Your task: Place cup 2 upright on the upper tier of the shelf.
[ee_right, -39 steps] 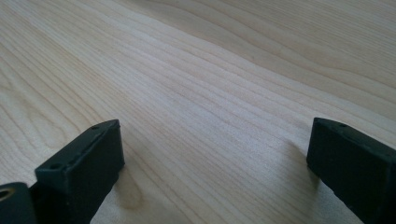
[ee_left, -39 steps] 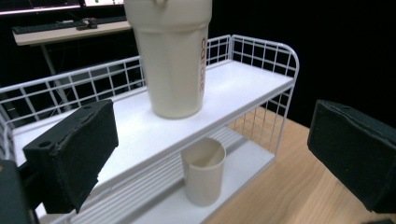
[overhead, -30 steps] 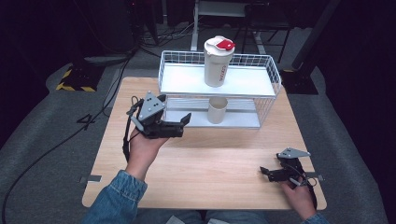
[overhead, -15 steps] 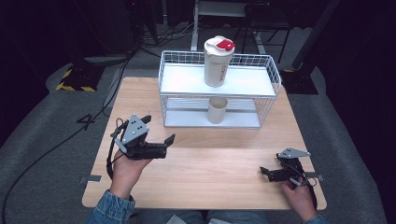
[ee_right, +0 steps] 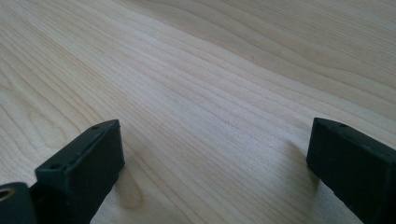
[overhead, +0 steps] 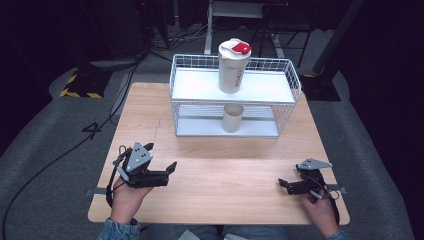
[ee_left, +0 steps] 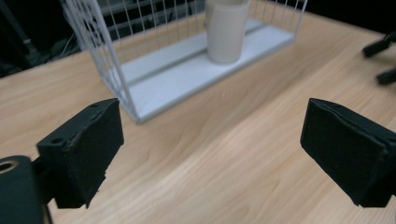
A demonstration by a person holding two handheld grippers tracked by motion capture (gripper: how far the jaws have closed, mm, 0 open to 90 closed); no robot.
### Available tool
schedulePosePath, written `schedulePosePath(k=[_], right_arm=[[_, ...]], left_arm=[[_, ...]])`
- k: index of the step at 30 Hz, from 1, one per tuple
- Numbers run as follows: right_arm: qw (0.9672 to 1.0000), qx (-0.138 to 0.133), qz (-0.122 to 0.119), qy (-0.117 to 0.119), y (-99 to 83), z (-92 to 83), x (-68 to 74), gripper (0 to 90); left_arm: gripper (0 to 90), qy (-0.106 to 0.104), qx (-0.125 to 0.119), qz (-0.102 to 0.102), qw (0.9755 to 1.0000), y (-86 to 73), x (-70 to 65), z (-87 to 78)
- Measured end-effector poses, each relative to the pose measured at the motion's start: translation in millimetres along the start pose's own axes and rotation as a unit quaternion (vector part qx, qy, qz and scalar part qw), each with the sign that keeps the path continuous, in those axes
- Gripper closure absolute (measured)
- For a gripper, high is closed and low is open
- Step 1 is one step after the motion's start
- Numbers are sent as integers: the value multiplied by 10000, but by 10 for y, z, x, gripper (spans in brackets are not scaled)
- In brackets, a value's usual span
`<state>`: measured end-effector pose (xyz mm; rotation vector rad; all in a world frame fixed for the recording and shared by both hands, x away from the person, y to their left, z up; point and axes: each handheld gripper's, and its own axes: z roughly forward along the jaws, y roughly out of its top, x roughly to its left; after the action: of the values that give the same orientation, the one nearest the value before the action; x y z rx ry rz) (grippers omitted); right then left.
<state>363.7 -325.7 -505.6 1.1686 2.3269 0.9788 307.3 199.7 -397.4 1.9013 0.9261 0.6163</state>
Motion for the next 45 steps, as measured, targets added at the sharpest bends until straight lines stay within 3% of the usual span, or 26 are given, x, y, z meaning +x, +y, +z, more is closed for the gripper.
schedulePosePath(k=[5,12,16,23,27,28,31,33,35,45], right_arm=[[10000,0,0,-1,0,0,0,39],[10000,0,-1,-1,0,0,0,40],[10000,0,-2,1,0,0,0,40],[10000,0,-2,-2,-1,-1,1,39],[10000,5,-11,7,-4,-5,1,40],[10000,7,-14,-1,-4,-5,1,40],[10000,7,-14,-1,-4,-5,1,40],[10000,7,-14,-2,-4,-5,1,40],[10000,6,-13,-1,-4,-5,1,39],[10000,6,36,-37,-16,-18,10,40]], left_arm=[[74,-14,158,-197,9997,-157,23,56],[78,-88,504,-255,9984,-415,30,155],[82,-160,787,-330,9962,-580,77,242],[84,-24,1158,-544,9918,-807,191,367],[84,47,1314,-547,9898,-855,208,395],[83,41,1449,-499,9882,-881,214,413],[82,76,1598,-399,9863,-910,217,433],[81,61,1625,-442,9857,-924,218,450],[76,88,1761,-462,9832,-950,227,485],[1,124,1791,-553,9822,-969,238,518]])
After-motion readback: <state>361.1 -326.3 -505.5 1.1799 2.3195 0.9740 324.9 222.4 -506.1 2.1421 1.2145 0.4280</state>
